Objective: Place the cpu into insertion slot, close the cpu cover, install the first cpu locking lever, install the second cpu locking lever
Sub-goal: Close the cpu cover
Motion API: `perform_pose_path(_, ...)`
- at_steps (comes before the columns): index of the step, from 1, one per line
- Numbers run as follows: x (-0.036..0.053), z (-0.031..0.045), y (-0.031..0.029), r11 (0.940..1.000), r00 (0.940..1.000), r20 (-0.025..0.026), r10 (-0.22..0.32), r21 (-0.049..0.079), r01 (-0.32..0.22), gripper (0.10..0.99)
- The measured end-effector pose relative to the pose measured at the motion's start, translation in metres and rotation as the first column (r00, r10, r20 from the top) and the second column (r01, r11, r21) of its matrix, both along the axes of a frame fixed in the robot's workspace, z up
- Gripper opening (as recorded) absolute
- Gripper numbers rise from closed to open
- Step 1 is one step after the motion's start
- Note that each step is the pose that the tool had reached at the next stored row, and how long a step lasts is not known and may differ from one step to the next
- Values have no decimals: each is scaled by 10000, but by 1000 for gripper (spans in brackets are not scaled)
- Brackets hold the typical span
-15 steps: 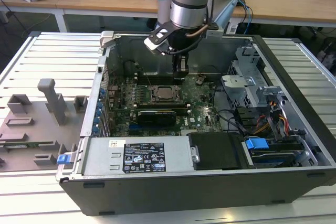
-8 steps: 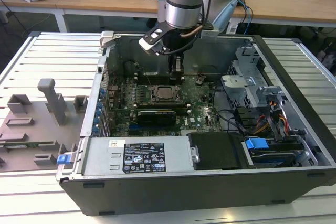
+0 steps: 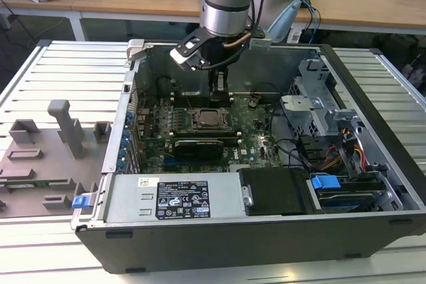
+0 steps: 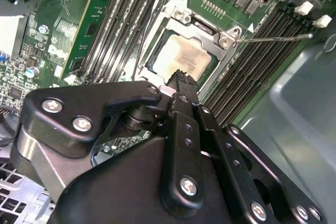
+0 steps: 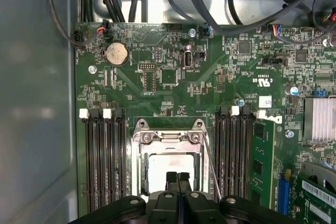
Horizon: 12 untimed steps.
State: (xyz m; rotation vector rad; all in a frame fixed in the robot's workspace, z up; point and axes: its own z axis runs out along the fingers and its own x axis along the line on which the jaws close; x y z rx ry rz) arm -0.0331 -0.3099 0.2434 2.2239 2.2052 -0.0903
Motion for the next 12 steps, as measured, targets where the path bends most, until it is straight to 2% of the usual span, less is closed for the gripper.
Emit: perform_pose_path(12,-163,-16,0,10000,10000,0,0,1,0,106)
